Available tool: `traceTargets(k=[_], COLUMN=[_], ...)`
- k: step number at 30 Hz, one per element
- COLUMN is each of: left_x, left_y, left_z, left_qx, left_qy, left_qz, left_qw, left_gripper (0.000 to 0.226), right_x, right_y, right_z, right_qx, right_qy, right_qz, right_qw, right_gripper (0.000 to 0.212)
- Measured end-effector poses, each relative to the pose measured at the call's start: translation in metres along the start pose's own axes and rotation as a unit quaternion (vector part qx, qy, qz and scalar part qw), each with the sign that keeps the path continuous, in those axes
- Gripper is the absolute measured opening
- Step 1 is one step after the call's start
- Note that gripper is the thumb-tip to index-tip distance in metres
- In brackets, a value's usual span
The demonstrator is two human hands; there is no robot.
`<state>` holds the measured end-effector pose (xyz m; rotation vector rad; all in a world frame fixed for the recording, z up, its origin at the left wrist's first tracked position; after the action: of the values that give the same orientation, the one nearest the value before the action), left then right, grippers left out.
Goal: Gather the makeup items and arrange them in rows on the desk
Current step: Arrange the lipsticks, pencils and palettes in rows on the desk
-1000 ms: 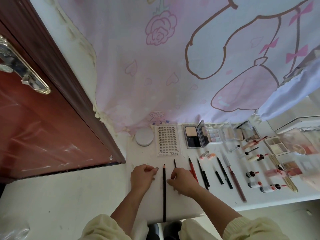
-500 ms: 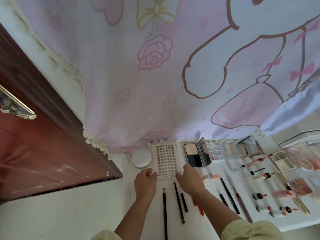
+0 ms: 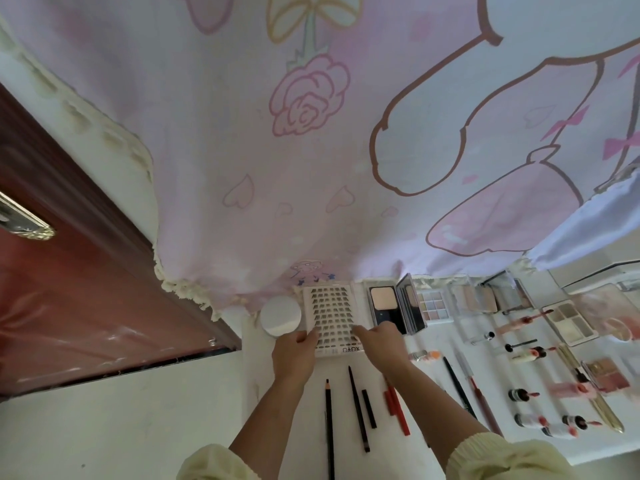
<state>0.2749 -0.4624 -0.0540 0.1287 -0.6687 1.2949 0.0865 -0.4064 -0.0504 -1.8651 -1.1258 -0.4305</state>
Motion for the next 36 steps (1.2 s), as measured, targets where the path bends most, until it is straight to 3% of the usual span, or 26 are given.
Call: traceTargets(k=[3, 7, 14, 19, 28, 36], left_x=[0.004, 0.018, 0.052, 0.075, 0.090, 0.088], left_y=[0.001, 0.000, -0.007, -0.009, -0.007, -0.011], left_z=[0.004, 0.006, 0.020, 0.042, 0.071, 0.080], left_qx=[0.107, 0.197, 0.233, 0.213, 0.231, 0.356], left_qy=[-0.021, -0.057, -0.014, 0.043, 0.095, 0.074], left_qz=[-0.018, -0.079, -0.177, -0.220, -0.221, -0.178], left_qw=[0.994, 0.976, 0.956, 0.951, 0.943, 0.914], left_gripper=[0.018, 0.018, 0.030, 0.045, 0.044, 0.037], right_x=[0.005, 0.019, 0.060, 0.089, 0.119, 0.138], right_y=[-0.012, -0.026, -0.047, -0.067, -0.089, -0.085], right_z=[-0.007, -0.013, -0.020, -0.031, -0.048, -0.055], right_qx=[0.009, -0.003, -0.076, -0.099, -0.149, -0.145], right_qy=[-0.022, -0.049, -0.131, -0.189, -0.222, -0.241], right_qz=[0.016, 0.010, -0.054, -0.036, -0.113, -0.154], right_qw=[1.000, 0.999, 0.987, 0.976, 0.957, 0.947], right_gripper=[0.055, 0.049, 0.048, 0.026, 0.027, 0.033])
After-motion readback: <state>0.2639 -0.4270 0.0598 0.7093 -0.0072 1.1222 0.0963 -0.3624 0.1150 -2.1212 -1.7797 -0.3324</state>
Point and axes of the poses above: each hand's wrist, its own x-axis away from the middle knuckle, its own y-axis out of the palm, z = x × y, the point moved 9 cm from there along -x, towards the middle knuckle, and after that the axes turned 7 degrees about y, right-handed, at the moved point
